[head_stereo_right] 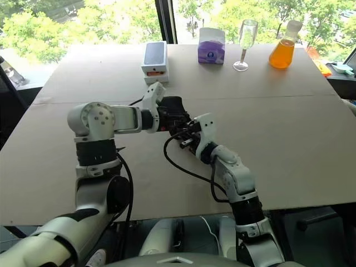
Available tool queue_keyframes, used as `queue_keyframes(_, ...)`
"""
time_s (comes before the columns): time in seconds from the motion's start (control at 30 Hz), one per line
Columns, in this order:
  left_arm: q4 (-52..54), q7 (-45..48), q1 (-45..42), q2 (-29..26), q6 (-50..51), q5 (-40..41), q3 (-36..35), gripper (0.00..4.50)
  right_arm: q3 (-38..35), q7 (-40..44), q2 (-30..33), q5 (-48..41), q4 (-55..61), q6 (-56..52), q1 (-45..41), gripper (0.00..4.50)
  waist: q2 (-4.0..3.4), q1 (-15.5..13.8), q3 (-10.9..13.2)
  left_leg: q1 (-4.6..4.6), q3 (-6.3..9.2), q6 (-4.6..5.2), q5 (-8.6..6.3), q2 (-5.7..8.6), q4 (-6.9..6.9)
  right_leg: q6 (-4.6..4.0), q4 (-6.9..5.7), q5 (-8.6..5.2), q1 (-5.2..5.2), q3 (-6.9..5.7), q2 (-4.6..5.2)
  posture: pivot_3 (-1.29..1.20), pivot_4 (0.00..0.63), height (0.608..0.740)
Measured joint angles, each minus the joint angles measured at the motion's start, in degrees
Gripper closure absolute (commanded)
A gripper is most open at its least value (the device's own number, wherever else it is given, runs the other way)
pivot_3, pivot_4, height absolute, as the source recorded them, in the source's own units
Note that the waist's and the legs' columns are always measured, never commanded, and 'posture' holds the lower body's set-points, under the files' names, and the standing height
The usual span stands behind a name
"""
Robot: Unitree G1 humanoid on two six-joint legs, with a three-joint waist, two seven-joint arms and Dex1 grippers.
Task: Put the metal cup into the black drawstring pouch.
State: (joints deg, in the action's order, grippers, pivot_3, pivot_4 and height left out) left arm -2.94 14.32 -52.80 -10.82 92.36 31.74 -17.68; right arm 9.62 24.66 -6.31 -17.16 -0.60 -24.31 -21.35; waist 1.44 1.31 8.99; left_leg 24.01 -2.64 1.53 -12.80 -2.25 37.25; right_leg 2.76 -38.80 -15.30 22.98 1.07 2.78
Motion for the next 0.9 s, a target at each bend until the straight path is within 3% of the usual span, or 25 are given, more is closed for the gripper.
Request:
queue_keyframes(0.2,-0.2,-5.8,-1.3,-0.2,-1.2,7.1,-2.3,4.5,-3.7,-4.6,-2.8,0.8,-10.4,13.4,-4.6,4.49,0.05,-0.2,0.0,0.08,0.01,-0.13,0.07,-0.02,-0.01,0.0,0.03,0.0,0.04,-0.03,0.17,0.0,0.15,0.74)
queue_keyframes(0.43,-0.4,-14.2,1.9,1.9,-0.5,13.6,-4.9,4.5,-6.4,-6.1,-2.6,-3.3,-14.1,16.6,-5.8,4.49,0.11,-0.2,0.1,0.25,0.02,-0.2,0.12,-0.03,-0.02,0.0,0.01,0.01,0.19,-0.06,0.24,0.0,0.15,0.74)
queue_keyframes(0.73,0.4,-24.9,1.7,5.1,0.1,17.3,-11.1,4.5,2.1,-7.6,2.5,18.3,-22.0,33.0,-9.1,4.49,0.16,0.1,0.1,0.75,0.04,-0.25,0.15,0.03,0.06,0.01,0.02,0.01,0.59,-0.08,0.25,0.0,0.15,0.74)
queue_keyframes(0.83,3.1,-27.3,2.2,8.2,-0.1,17.6,-13.7,4.5,0.6,-8.3,0.9,17.7,-22.5,33.7,-9.3,4.49,0.17,0.1,0.1,0.74,0.05,-0.27,0.16,-0.02,0.05,0.0,0.01,0.01,0.59,-0.1,0.23,0.0,0.15,0.74)
queue_keyframes(0.9,7.1,-28.3,3.0,12.1,-1.3,18.0,-17.8,4.5,-2.5,-8.2,-1.7,12.4,-22.4,31.9,-10.6,4.49,0.17,0.4,0.1,0.71,0.07,-0.3,0.17,-0.04,0.03,-0.01,0.0,0.02,0.58,-0.12,0.22,0.0,0.15,0.74)
